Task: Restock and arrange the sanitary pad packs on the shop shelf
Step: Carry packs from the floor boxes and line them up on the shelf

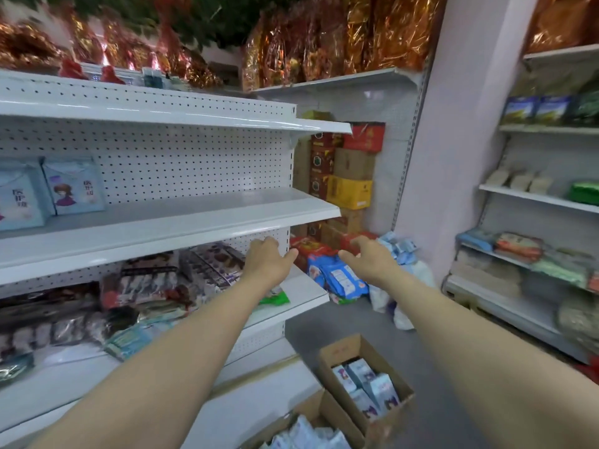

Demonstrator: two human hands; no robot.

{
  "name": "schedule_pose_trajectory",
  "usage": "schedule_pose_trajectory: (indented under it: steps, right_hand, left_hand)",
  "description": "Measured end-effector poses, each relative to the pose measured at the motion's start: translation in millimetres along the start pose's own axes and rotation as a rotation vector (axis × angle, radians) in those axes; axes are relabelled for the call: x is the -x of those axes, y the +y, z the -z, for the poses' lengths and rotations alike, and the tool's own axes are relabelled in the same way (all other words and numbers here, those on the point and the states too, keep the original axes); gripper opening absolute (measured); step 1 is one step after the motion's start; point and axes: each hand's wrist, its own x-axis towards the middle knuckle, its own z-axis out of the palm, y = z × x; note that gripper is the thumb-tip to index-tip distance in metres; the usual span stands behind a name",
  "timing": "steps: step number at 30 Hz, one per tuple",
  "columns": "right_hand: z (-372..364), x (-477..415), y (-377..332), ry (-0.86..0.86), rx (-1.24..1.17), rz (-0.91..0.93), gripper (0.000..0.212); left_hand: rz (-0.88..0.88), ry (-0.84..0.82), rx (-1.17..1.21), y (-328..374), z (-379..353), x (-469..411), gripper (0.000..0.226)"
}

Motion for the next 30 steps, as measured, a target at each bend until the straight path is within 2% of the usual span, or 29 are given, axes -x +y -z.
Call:
schedule_pose_trajectory:
  steps: [9,13,18,21,25,30]
  right_hand:
    - [-7,-59,112,-0.044,0.048,-0.145,0.055]
    - [-14,-113,161,-0.081,0.054,-0.211,0.062]
    - [-28,-185,214,-0.144,0.063,-0.300,0.062]
    - [-42,-218,247,-0.191,0.031,-0.360,0.058]
    - [-71,-254,300,-0.280,0.054,-0.393,0.056]
    - [-110,-302,366,-0.425,0.015,-0.429,0.058]
  left_hand:
    - [-0.035,-0.114,0.009,31,-125,-73,0.054]
    - [-0.022,-0.180,0.024,42,-188,-125,0.055]
    - [0.014,-0.257,0.013,55,-257,-191,0.054]
    - [0.057,-0.324,0.002,57,-296,-222,0.045]
    - [0.145,-0.398,-0.068,44,-358,-253,0.058]
    - [0.259,-0.421,-0.069,27,-429,-280,0.058]
